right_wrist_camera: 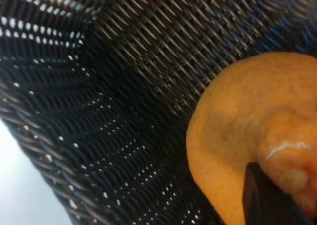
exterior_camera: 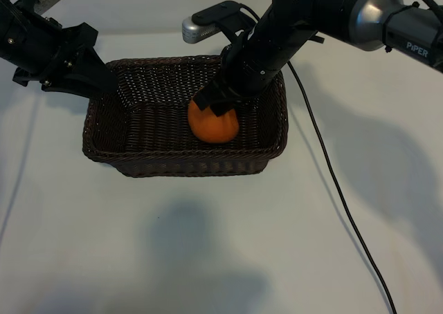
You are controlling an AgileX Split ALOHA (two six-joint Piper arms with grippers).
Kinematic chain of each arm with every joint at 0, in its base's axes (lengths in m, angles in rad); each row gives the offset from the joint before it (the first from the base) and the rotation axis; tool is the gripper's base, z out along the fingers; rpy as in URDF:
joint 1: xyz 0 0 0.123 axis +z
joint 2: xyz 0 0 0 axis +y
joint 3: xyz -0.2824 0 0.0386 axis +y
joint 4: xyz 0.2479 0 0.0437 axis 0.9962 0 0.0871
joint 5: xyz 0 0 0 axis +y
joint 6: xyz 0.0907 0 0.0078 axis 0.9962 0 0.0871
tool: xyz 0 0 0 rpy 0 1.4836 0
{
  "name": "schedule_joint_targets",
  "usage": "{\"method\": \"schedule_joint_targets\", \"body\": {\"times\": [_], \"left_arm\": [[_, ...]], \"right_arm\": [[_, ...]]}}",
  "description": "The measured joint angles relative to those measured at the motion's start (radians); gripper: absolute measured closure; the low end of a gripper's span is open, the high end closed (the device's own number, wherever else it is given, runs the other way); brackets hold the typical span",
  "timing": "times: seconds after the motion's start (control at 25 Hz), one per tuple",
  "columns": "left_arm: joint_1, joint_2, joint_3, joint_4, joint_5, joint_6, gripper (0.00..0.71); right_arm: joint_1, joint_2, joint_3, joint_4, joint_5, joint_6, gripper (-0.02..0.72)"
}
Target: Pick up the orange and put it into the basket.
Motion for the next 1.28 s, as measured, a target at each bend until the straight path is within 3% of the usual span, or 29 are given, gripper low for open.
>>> {"method": "schedule_joint_targets", "body": {"times": [0.2, 0.28, 0.36, 0.56, 0.68, 1.0, 1.28], "left_arm": [[0.0, 0.0, 0.0, 0.0, 0.0, 0.0, 0.306], [0.0, 0.0, 0.0, 0.0, 0.0, 0.0, 0.306], [0.0, 0.0, 0.0, 0.0, 0.0, 0.0, 0.306], [0.0, 0.0, 0.0, 0.0, 0.0, 0.0, 0.306], [0.0, 0.0, 0.0, 0.0, 0.0, 0.0, 0.306], [0.0, 0.0, 0.0, 0.0, 0.0, 0.0, 0.306], [0.0, 0.0, 0.0, 0.0, 0.0, 0.002, 0.306]], "right_arm": [[0.0, 0.001, 0.0, 0.0, -0.001, 0.0, 0.648], [0.0, 0.001, 0.0, 0.0, 0.0, 0.0, 0.614], [0.0, 0.001, 0.0, 0.0, 0.002, 0.0, 0.543], [0.0, 0.001, 0.0, 0.002, 0.013, 0.0, 0.285], [0.0, 0.001, 0.0, 0.005, 0.018, -0.002, 0.207], [0.0, -0.026, 0.0, 0.004, 0.024, -0.003, 0.211], [-0.001, -0.097, 0.0, -0.048, 0.058, -0.003, 0.253]]}}
